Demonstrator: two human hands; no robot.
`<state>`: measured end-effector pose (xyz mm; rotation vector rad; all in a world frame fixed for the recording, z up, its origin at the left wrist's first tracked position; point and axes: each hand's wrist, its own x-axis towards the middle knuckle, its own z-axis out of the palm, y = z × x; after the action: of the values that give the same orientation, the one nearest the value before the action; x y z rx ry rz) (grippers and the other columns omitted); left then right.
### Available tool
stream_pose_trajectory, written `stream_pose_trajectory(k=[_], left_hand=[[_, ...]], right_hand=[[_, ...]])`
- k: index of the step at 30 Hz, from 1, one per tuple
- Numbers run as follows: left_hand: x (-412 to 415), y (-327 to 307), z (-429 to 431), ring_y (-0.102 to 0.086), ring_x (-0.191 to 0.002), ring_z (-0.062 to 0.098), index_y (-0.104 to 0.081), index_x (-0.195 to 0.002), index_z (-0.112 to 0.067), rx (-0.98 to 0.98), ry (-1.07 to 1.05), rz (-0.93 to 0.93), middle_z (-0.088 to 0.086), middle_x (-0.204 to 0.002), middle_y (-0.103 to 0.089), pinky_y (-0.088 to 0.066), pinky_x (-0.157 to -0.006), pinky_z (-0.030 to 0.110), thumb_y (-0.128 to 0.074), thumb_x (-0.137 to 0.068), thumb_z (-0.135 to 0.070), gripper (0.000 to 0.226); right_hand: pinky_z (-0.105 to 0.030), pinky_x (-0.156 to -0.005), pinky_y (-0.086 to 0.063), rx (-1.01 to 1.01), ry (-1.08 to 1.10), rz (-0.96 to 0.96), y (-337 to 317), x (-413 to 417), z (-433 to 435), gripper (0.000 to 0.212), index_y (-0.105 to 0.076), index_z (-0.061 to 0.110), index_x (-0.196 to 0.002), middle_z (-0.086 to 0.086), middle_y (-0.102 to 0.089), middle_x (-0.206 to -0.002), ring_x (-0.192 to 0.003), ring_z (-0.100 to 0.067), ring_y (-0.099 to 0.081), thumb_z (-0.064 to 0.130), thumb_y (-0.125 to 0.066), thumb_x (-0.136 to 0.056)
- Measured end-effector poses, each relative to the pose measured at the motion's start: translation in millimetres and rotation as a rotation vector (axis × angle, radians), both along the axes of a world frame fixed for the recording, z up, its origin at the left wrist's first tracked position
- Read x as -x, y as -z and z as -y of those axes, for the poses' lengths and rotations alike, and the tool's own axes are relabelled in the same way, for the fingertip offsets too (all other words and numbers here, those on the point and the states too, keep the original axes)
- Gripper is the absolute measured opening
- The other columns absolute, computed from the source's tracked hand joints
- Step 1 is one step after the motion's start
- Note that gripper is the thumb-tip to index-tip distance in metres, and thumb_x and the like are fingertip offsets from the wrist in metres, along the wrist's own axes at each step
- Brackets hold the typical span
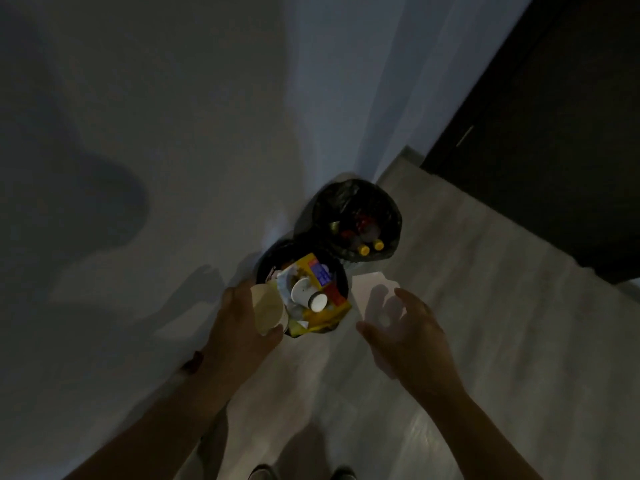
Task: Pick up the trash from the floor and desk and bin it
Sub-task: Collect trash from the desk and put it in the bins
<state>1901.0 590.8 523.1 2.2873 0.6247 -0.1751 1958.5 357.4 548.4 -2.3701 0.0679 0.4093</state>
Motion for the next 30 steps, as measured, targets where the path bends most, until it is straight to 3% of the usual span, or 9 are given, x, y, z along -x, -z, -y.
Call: stream_pose_trajectory(k=[3, 8, 13, 16, 21, 28, 30], left_hand=[[-11.1, 61.9, -0.7, -0.048, -0.114, 0.032, -0.031, -0.140, -0.008, 0.012, -0.035, -0.015, 0.014, -0.136, -0.034, -0.042, -0.084, 0.031, -0.078, -0.074, -0.018, 0.081], [-34.5, 148.3, -5.9, -0.049, -0.112, 0.032, -0.038, -0.134, -0.007, 0.000, -0.034, -0.081, 0.014, -0.129, -0.041, -0.043, -0.089, 0.036, -0.076, -0.074, -0.019, 0.072], [-59.8, 208.6, -12.4, -0.049, -0.116, 0.032, -0.043, -0.133, -0.008, -0.033, 0.023, -0.196, 0.016, -0.128, -0.046, -0.044, -0.094, 0.039, -0.072, -0.080, -0.027, 0.063], [-73.6, 230.1, -14.1, -0.051, -0.116, 0.032, -0.046, -0.131, -0.006, 0.027, -0.033, -0.174, 0.016, -0.128, -0.050, -0.045, -0.094, 0.039, -0.071, -0.081, -0.025, 0.060], [-88.3, 249.2, -26.7, -0.052, -0.116, 0.035, -0.047, -0.130, -0.001, 0.063, -0.025, -0.141, 0.019, -0.128, -0.051, -0.046, -0.093, 0.040, -0.072, -0.081, -0.027, 0.061], [-62.3, 255.2, -46.6, -0.057, -0.088, 0.034, -0.061, -0.091, 0.005, -0.032, 0.176, -0.079, 0.019, -0.089, -0.059, -0.044, -0.078, 0.038, -0.066, -0.083, -0.012, 0.020], [-53.2, 248.0, -51.3, -0.059, -0.075, 0.035, -0.062, -0.077, 0.010, -0.070, 0.253, -0.012, 0.020, -0.074, -0.057, -0.046, -0.068, 0.037, -0.062, -0.082, -0.010, 0.020]], right_hand=[[-0.017, -0.077, -0.041, 0.013, -0.015, -0.016, 53.0, -10.5, -3.1, 0.089, -0.036, 0.026, -0.141, 0.004, -0.046, -0.135, -0.104, -0.002, -0.041, 0.051, -0.078, -0.067], [-0.020, -0.082, -0.040, 0.016, -0.041, -0.018, 126.2, -24.4, -6.8, 0.089, -0.036, 0.025, -0.140, 0.004, -0.047, -0.135, -0.106, -0.001, -0.040, 0.052, -0.078, -0.066], [-0.007, -0.072, -0.032, 0.014, -0.064, -0.027, 178.4, -28.6, -6.3, 0.086, -0.039, 0.024, -0.139, 0.005, -0.047, -0.133, -0.104, 0.000, -0.040, 0.050, -0.079, -0.067], [-0.004, -0.067, -0.029, 0.023, -0.078, -0.038, 198.4, -31.5, -6.9, 0.086, -0.038, 0.023, -0.140, 0.003, -0.047, -0.133, -0.104, -0.001, -0.039, 0.047, -0.079, -0.068], [-0.021, -0.082, -0.039, 0.046, -0.107, 0.001, 215.1, -43.8, -12.8, 0.088, -0.039, 0.020, -0.140, 0.002, -0.047, -0.133, -0.108, -0.004, -0.041, 0.043, -0.080, -0.066], [-0.027, -0.086, -0.040, 0.131, -0.220, 0.014, 235.5, -77.2, -54.1, 0.086, -0.039, 0.014, -0.140, -0.006, -0.047, -0.134, -0.120, -0.023, -0.048, 0.041, -0.081, -0.069], [-0.031, -0.089, -0.043, 0.185, -0.248, -0.014, 243.7, -89.4, -70.7, 0.088, -0.038, 0.015, -0.140, -0.007, -0.048, -0.133, -0.120, -0.025, -0.048, 0.046, -0.079, -0.069]])
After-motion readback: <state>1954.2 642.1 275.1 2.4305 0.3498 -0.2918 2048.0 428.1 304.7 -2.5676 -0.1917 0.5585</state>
